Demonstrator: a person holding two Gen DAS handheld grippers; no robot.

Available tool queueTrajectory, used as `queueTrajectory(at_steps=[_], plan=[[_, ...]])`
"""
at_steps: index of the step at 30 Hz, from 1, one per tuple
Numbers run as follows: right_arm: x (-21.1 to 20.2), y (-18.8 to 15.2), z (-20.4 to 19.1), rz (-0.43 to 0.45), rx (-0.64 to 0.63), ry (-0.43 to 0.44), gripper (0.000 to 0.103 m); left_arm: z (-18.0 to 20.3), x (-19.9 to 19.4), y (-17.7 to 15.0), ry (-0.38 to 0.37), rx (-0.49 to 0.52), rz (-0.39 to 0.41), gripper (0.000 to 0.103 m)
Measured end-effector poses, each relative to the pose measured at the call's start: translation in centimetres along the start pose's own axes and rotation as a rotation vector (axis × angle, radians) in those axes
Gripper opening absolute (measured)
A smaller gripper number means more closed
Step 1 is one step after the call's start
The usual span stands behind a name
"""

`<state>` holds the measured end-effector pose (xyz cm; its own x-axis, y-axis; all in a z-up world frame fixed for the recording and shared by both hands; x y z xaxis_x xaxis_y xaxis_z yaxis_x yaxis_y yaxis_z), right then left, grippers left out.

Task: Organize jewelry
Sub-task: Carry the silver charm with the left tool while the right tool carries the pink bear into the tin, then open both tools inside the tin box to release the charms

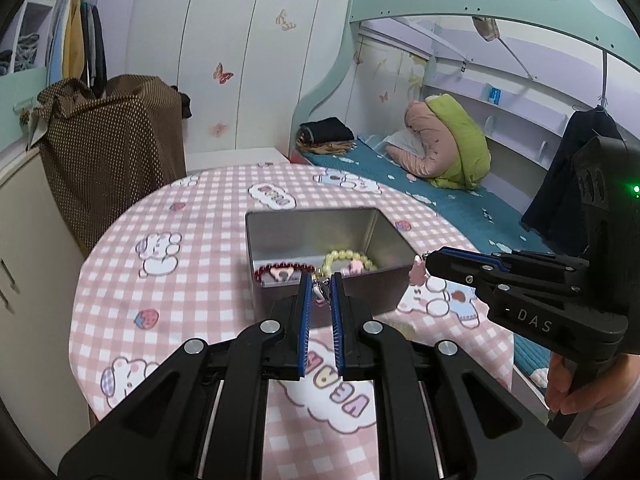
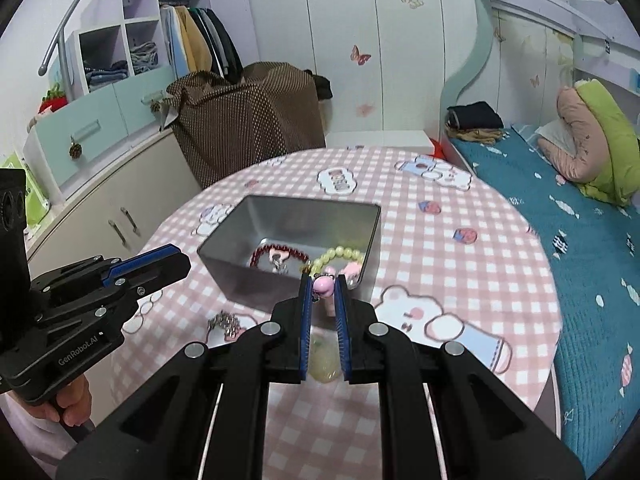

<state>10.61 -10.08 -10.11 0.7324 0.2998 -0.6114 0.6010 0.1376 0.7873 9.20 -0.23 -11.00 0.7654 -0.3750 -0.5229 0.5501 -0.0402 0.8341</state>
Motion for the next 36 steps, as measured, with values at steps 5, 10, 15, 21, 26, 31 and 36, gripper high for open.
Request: queueTrajectory(at_steps=[5,10,15,21,26,31,36], plan=[[-0.2,1.6,0.2,0.031,-0.021,0.002,0.011,0.0,0.4,1.4,0.009,0.007,0.019,0.01],[0.5,3.3,0.4,0.047,-0.043,0.009,0.011,-0.4,1.2,3.1,0.004,-0.005,0.041,0.01],[1.9,4.0,0.6,0.039,-0.032,0.029,0.011,-0.8,2.8,3.9,-0.022,-0.04,0.028,0.01],[3.8,4.0,0.6,0.004,-0.026,0.055,0.011,-1.1,4.7,4.1,-0.021,-0.048,-0.007,0.01],[4.6,4.1,0.7,-0.007,-0.012,0.08,0.012,-1.5,6.1,4.0,-0.015,-0.056,-0.045,0.01],[4.6,4.4,1.3,-0.005,0.004,0.079,0.015,-2.0,6.6,4.2,-0.009,-0.077,-0.053,0.012],[4.3,4.7,2.5,0.01,0.039,0.033,0.045,-2.2,6.0,4.6,-0.002,-0.076,-0.03,0.056]])
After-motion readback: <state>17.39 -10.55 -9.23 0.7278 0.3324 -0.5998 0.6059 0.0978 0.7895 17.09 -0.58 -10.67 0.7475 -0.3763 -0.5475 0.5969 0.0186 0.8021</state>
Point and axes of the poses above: each gripper's, at about its wrist camera, not at the fingertips, and x roughly the way its jaws point, z to its right, y to its top, the point moved 6 cm from there along x, roughly the way its jaws point, and after that the axes turned 3 degrees about -x, right-handed, at the moved point
